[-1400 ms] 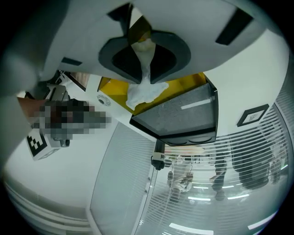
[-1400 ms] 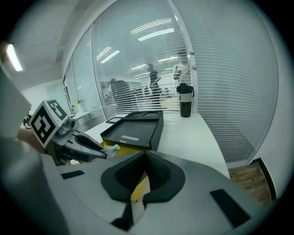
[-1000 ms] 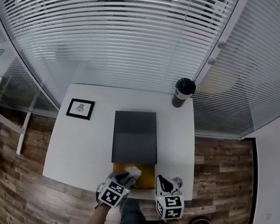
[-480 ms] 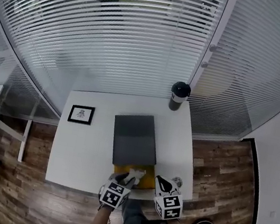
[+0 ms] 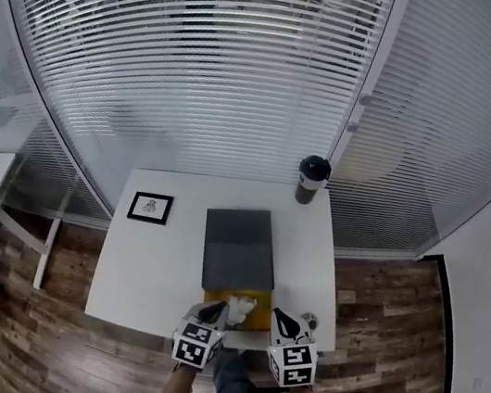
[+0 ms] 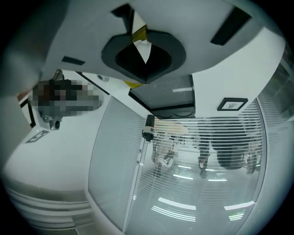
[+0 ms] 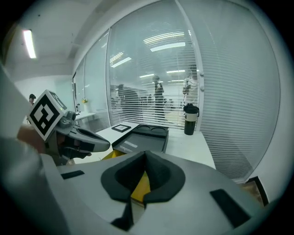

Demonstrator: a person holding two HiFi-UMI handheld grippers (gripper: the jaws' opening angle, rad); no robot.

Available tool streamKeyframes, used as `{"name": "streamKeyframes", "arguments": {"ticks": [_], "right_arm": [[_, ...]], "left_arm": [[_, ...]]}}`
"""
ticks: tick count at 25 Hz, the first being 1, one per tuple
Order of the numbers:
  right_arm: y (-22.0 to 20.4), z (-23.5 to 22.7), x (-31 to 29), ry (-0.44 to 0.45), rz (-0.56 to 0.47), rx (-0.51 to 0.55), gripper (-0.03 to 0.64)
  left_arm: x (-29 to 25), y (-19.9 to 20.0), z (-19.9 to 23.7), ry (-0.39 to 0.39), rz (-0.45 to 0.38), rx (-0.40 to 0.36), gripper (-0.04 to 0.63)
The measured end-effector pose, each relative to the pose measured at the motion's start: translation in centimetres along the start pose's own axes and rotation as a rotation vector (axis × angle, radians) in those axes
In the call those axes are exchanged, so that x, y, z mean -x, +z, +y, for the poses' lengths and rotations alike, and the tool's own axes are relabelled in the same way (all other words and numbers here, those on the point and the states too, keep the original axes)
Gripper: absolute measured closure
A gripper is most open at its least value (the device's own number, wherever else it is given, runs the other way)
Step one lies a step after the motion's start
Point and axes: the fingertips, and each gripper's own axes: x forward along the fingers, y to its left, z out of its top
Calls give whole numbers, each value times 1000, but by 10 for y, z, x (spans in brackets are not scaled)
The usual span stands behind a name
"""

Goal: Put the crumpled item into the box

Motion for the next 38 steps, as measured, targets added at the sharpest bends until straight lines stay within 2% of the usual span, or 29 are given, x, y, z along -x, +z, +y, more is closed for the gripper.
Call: {"name": "streamKeyframes", "arguments": {"ticks": [4,10,15,18,21,25,32,38], "right_arm": [[16,6,9,-13,-87,-44,604],[33,25,26,-8,-110,76,604],[53,31,44,14,-193,7,604],[56,40,48,23,-188,95,604],[61,43,54,21,-200,112,604],[65,41,62,-1,-209,116,604],[65,41,69,-23,-223,107,604],[63,42,75,-33,-221,106,604]], "left_arm": [[15,14,-4,-1,-73,1,571],[50,38,-6,17,-184,3,571],[71,51,-12,10,-247,-2,571],[82,56,-13,12,-281,-6,571],[91,63,-14,22,-307,-15,571],[101,69,-22,21,-326,-75,571],[111,67,-23,26,-359,-52,571],[115,65,-23,48,-356,-68,571]]}}
